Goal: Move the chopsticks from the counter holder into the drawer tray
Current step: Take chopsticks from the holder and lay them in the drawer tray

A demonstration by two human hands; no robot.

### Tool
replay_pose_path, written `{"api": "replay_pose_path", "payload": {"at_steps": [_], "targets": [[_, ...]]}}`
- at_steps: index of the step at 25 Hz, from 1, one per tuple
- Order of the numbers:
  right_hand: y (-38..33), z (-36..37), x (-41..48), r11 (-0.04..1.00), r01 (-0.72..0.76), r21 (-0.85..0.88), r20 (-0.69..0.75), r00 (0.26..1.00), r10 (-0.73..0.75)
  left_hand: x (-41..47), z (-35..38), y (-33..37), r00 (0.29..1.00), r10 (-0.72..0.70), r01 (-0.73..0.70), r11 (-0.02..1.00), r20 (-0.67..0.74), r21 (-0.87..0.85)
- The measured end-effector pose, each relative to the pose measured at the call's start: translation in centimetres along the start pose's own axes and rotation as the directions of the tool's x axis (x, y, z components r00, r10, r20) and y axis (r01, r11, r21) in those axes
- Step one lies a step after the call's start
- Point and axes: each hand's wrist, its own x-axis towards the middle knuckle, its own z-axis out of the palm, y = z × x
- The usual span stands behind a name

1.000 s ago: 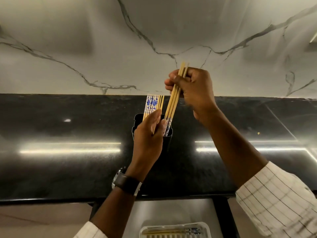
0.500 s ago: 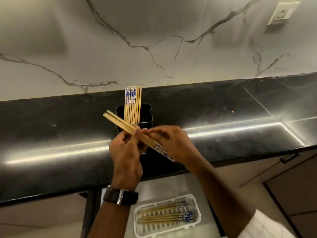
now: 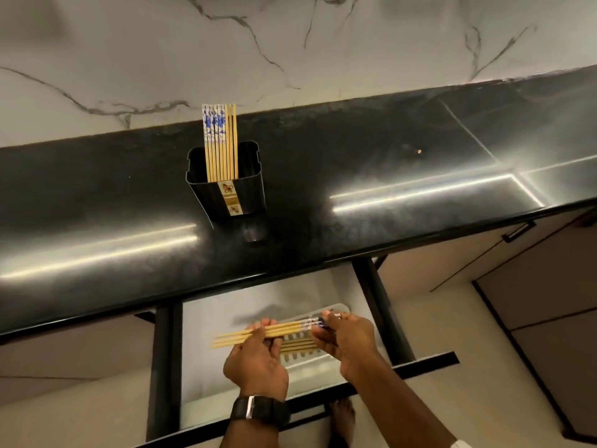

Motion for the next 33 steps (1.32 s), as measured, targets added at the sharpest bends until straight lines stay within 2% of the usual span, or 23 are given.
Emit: {"api": "replay_pose_path", "payload": {"at_steps": [3, 7, 9, 15, 16, 18, 20, 22, 26, 28, 29, 31, 32, 33], "targets": [[0.2, -1.4, 2.2, 0.986, -0.117, -0.121, -0.059, 0.992, 0.111, 1.5, -1.1, -0.4, 0.998, -0.036, 0.039, 0.998, -0.055, 0.054], [1.2, -0.4, 4.5, 0.962, -0.25, 0.113, -0.057, 0.964, 0.258, 2.8, -0.8, -1.4, 0.979, -0.173, 0.177, 0.983, -0.108, 0.036], [1.8, 0.2, 5.8, 0.933, -0.306, 0.189, -0.065, 0.944, 0.323, 3.4, -0.3, -1.7, 0.972, -0.198, 0.204, 0.978, -0.127, 0.035], [1.5, 1.4, 7.9, 0.944, -0.311, 0.111, -0.235, 0.915, 0.329, 6.3, -0.1, -3.2, 0.97, -0.216, 0.232, 0.961, -0.114, 0.15], [1.5, 1.7, 7.7, 0.94, -0.31, 0.141, -0.245, 0.909, 0.337, 7.1, -0.2, -3.4, 0.968, -0.225, 0.241, 0.956, -0.106, 0.166], [0.9, 2.3, 7.7, 0.938, -0.316, 0.144, -0.197, 0.919, 0.34, 8.5, -0.3, -4.0, 0.965, -0.229, 0.253, 0.942, -0.131, 0.22], [0.3, 2.6, 7.4, 0.923, -0.335, 0.188, -0.195, 0.908, 0.37, 9.3, -0.3, -4.4, 0.963, -0.254, 0.268, 0.936, -0.09, 0.227], [-0.5, 3.1, 7.3, 0.895, -0.404, 0.187, -0.222, 0.87, 0.439, 9.2, 0.3, -4.0, 0.958, -0.273, 0.285, 0.94, -0.09, 0.188], [-3.1, 3.2, 3.8, 0.859, -0.481, 0.174, -0.069, 0.864, 0.498, 6.3, 1.6, -1.8, 0.947, -0.291, 0.301, 0.952, -0.134, 0.056], [-3.8, 3.1, 1.5, 0.887, -0.428, 0.175, -0.008, 0.9, 0.436, 4.4, 1.9, -0.5, 0.967, -0.197, 0.202, 0.979, -0.162, 0.016], [-4.2, 3.4, 0.4, 0.919, -0.336, 0.208, -0.015, 0.938, 0.346, 3.3, 2.4, 0.5, 0.975, -0.146, 0.149, 0.989, -0.17, 0.001], [-5.4, 4.5, -1.9, 0.97, -0.029, 0.241, -0.077, 0.996, 0.049, 1.3, 3.7, 2.6, 0.985, -0.01, 0.013, 1.0, -0.174, 0.014], [-6.5, 5.4, -3.2, 0.961, 0.156, 0.23, -0.067, 0.987, -0.144, 0.2, 4.7, 4.0, 0.984, 0.101, -0.098, 0.995, -0.144, 0.026], [-7.9, 6.4, -4.6, 0.92, 0.338, 0.199, -0.025, 0.94, -0.34, -0.8, 5.7, 5.2, 0.97, 0.229, -0.229, 0.973, -0.082, 0.016]]}}
